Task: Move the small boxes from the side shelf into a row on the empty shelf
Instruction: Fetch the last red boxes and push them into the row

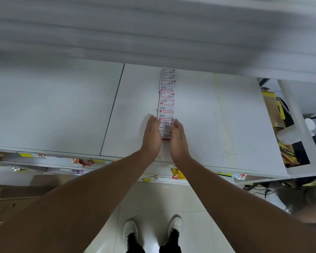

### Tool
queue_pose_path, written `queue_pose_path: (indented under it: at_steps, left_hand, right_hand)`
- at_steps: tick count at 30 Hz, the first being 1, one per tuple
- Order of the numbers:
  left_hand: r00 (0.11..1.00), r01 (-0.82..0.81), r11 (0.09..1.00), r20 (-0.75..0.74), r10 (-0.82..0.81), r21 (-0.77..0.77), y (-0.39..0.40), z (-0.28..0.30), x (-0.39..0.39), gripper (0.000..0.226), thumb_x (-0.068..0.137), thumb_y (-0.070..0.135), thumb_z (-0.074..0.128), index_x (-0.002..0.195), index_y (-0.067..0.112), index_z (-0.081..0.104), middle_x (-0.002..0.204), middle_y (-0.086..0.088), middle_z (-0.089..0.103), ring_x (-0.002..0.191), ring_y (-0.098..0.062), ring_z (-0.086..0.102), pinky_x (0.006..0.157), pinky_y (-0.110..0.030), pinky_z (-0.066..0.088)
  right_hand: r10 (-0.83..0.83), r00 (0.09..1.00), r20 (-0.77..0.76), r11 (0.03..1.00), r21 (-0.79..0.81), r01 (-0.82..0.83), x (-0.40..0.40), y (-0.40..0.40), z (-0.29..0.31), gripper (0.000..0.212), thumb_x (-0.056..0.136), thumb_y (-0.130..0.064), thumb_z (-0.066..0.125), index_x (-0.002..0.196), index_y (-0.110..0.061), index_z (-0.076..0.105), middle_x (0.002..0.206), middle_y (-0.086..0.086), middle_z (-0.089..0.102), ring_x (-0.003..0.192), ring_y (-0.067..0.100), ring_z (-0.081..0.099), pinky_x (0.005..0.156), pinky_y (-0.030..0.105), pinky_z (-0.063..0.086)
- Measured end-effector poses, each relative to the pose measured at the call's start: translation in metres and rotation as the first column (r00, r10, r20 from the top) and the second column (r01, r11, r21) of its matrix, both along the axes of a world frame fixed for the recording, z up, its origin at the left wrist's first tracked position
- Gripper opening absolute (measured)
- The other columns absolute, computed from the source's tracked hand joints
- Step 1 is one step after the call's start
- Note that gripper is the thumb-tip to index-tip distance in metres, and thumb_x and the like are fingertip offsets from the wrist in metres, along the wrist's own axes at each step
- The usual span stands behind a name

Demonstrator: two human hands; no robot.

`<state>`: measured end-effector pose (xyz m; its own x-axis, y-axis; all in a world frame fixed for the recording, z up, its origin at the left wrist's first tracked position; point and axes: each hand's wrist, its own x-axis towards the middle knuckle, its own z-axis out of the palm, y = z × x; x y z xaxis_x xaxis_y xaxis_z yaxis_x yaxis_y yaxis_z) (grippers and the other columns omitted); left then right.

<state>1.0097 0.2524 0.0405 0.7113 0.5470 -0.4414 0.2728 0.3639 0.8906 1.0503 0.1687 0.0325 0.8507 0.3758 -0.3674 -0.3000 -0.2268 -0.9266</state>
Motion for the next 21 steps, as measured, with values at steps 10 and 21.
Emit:
queue_pose_path:
  at_steps: [10,21]
  left_hand:
    - [0.984,0.137,0.964,-0.142,-0.106,0.227,0.020,0.018,-0.028,0.045,0.117,0.031,0.036,0.159,0.020,0.046,0.151,0.008,0.056,0.139,-0.013,0.052,0.112,-0.024,0.037]
    - [0.752,0.660,0.424,-0.546,-0.371,0.620,0.075,0.041,-0.113,0.059,0.112,0.042,0.047,0.167,0.026,0.036,0.172,0.001,0.037,0.152,-0.022,0.042,0.122,-0.036,0.036]
  right_hand:
    - [0.168,0.970,0.174,0.971,-0.199,-0.132,0.004,-0.023,0.021,0.041,0.113,-0.037,0.046,0.153,-0.028,0.049,0.141,-0.013,0.062,0.123,0.007,0.062,0.100,0.023,0.048]
    - [0.603,0.783,0.153,0.608,-0.723,-0.327,-0.022,-0.071,0.075,0.058,0.105,-0.038,0.058,0.159,-0.022,0.046,0.159,0.006,0.052,0.145,0.024,0.048,0.119,0.035,0.038]
